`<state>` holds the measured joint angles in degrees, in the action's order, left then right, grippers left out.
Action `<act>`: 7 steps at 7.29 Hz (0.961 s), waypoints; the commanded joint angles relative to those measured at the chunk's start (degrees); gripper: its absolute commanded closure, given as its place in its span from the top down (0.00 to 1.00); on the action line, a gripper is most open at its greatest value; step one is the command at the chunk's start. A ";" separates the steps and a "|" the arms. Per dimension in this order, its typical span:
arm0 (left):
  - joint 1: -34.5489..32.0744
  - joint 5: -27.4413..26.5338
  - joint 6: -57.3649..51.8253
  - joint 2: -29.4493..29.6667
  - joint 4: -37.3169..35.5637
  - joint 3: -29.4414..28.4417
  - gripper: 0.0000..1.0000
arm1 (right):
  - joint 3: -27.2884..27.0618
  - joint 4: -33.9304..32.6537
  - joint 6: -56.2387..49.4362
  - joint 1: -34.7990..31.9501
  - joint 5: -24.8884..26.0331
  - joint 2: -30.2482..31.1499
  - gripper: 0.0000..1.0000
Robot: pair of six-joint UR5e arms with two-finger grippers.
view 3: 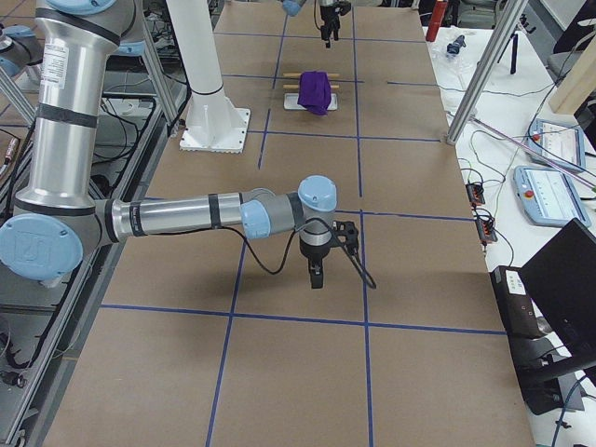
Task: Hang towel on rack
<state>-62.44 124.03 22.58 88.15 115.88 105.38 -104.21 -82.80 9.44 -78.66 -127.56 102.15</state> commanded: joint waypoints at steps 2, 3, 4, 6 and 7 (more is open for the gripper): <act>-16.70 2.52 -19.23 -0.07 -17.53 -5.24 1.00 | 1.47 -0.61 -4.70 -7.99 -2.87 1.29 1.00; -21.53 7.92 -24.03 -0.17 -17.71 -11.37 1.00 | 1.38 -0.53 -4.70 -8.00 -2.87 1.12 1.00; -23.93 13.11 -24.34 -3.39 -17.01 -12.04 1.00 | 1.38 -0.52 -4.70 -8.00 -2.87 1.03 1.00; -27.11 14.58 -24.08 -5.00 -17.71 -9.50 1.00 | 1.20 -0.26 -4.61 -8.00 -2.87 1.21 1.00; -26.94 12.66 -24.08 -5.61 -17.71 -9.76 1.00 | 1.12 -0.17 -4.61 -8.00 -2.87 1.21 1.00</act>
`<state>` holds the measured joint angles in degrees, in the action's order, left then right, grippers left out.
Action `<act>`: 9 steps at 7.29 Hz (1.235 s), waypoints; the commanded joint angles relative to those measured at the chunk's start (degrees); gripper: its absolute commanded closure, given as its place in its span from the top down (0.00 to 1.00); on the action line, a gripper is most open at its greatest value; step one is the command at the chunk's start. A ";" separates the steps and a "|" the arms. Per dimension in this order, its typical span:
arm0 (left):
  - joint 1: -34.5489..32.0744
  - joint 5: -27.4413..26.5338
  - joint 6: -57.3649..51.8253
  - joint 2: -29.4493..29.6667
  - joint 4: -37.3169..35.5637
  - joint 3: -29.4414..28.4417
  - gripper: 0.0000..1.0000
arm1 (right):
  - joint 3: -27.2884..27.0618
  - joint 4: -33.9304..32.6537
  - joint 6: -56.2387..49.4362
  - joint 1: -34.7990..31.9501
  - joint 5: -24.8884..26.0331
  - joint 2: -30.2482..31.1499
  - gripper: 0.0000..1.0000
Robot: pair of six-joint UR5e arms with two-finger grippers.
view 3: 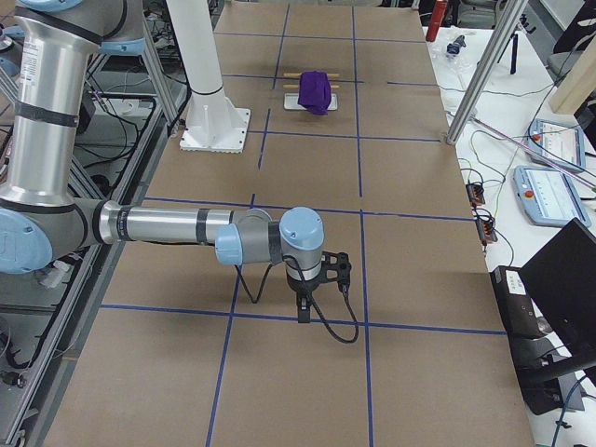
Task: Hang towel on rack
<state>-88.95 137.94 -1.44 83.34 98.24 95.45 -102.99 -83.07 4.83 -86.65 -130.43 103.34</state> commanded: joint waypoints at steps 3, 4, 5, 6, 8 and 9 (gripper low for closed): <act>-0.69 -4.34 -0.14 -2.38 0.11 4.46 1.00 | -0.20 0.36 0.79 -0.01 0.00 0.03 1.00; -0.61 -4.34 -0.14 -2.39 0.02 4.91 1.00 | -0.37 0.36 0.80 -0.01 0.00 0.11 1.00; -0.61 -4.17 -0.14 -2.56 0.02 5.44 1.00 | -0.37 0.36 0.97 -0.01 0.08 -0.06 1.00; -0.61 -4.26 -0.14 -2.91 0.02 5.45 1.00 | -0.29 0.36 0.98 -0.01 0.08 -0.15 1.00; -0.61 -4.17 -0.14 -3.61 0.02 5.88 1.00 | -0.20 0.36 0.98 -0.01 0.08 0.02 1.00; -0.61 -4.17 -0.14 -3.62 0.02 5.88 1.00 | -0.11 0.36 0.98 0.07 0.08 0.02 1.00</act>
